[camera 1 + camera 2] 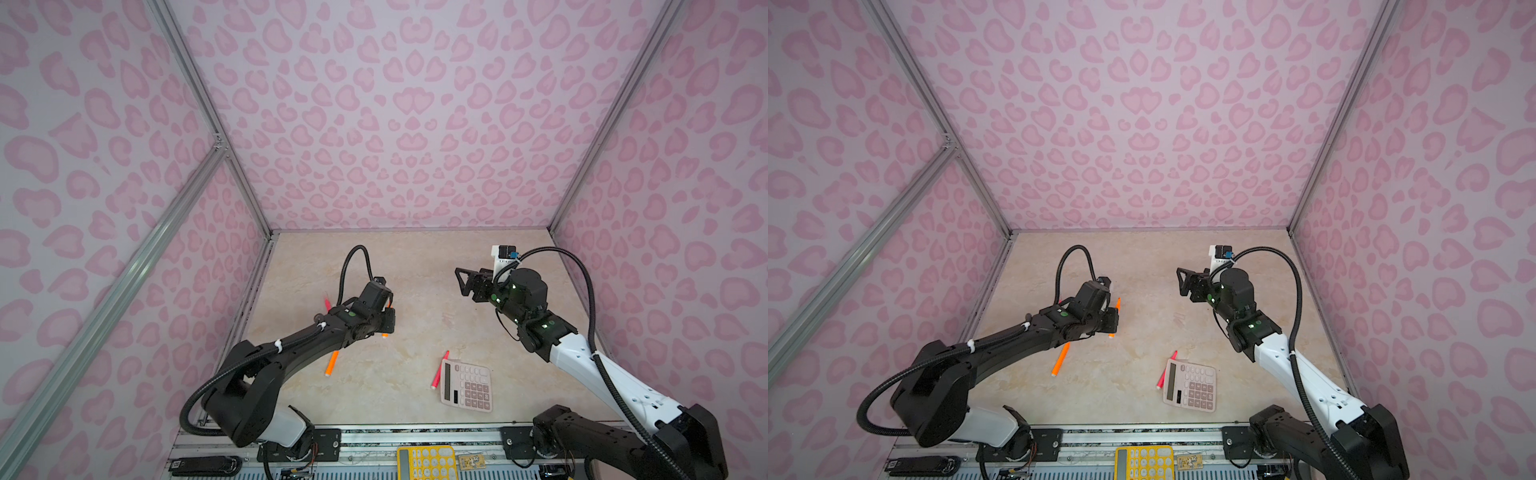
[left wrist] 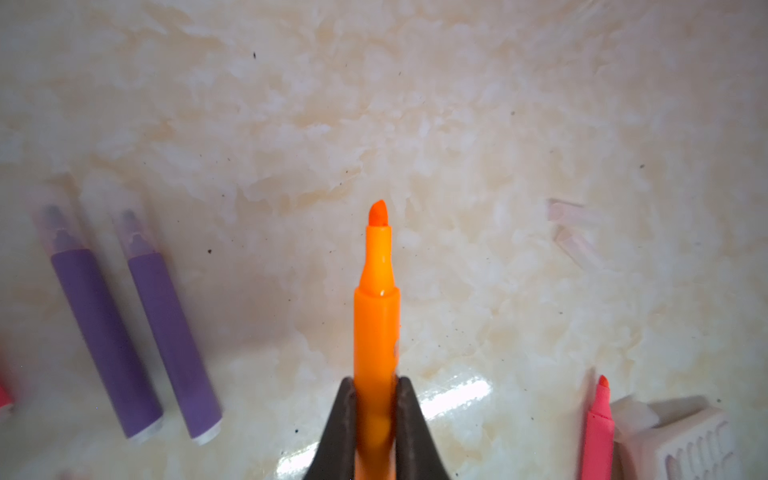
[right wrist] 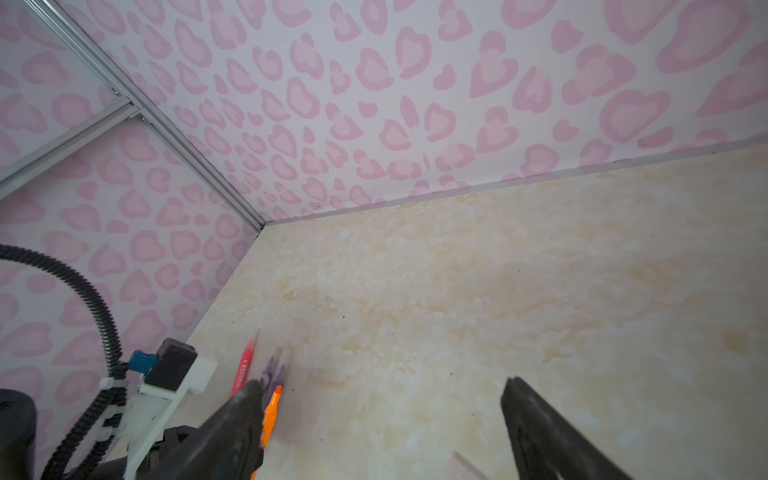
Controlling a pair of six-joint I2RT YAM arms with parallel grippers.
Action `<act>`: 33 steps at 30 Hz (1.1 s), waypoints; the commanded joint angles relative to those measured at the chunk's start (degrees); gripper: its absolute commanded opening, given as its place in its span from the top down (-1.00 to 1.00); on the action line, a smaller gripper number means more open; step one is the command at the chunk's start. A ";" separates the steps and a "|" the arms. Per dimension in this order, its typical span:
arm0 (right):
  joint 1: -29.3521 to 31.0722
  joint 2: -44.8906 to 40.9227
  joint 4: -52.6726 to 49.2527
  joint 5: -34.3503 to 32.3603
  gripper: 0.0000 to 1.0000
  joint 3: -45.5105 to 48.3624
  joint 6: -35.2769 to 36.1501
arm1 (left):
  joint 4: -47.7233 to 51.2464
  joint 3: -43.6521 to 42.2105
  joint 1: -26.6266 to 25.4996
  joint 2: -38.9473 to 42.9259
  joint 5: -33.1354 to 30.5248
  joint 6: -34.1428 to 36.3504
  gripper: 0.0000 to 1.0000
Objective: Insert the pens into the pen caps
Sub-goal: 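Lift the orange marker with the left gripper, then bring the orange marker upright toward the right gripper while the right gripper approaches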
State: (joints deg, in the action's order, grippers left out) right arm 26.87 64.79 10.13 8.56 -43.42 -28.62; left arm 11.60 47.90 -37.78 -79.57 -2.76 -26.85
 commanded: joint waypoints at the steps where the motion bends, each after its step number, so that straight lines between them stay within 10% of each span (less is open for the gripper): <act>1: 3.97 1.88 6.32 0.06 -0.81 -0.19 -3.54 | -8.97 -3.48 -0.26 6.46 1.48 1.55 0.93; 11: 20.86 12.66 10.11 -4.38 -0.63 -6.63 -2.43 | -15.19 -8.45 -1.26 14.00 5.99 2.75 0.93; 33: 24.39 19.89 15.10 -5.57 -0.06 -7.65 -7.71 | -18.38 -11.30 -2.47 19.80 7.53 4.13 0.93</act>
State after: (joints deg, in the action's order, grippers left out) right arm 51.13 84.01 22.85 3.22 -51.11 -34.98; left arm -4.14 36.97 -40.23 -60.16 4.21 -23.31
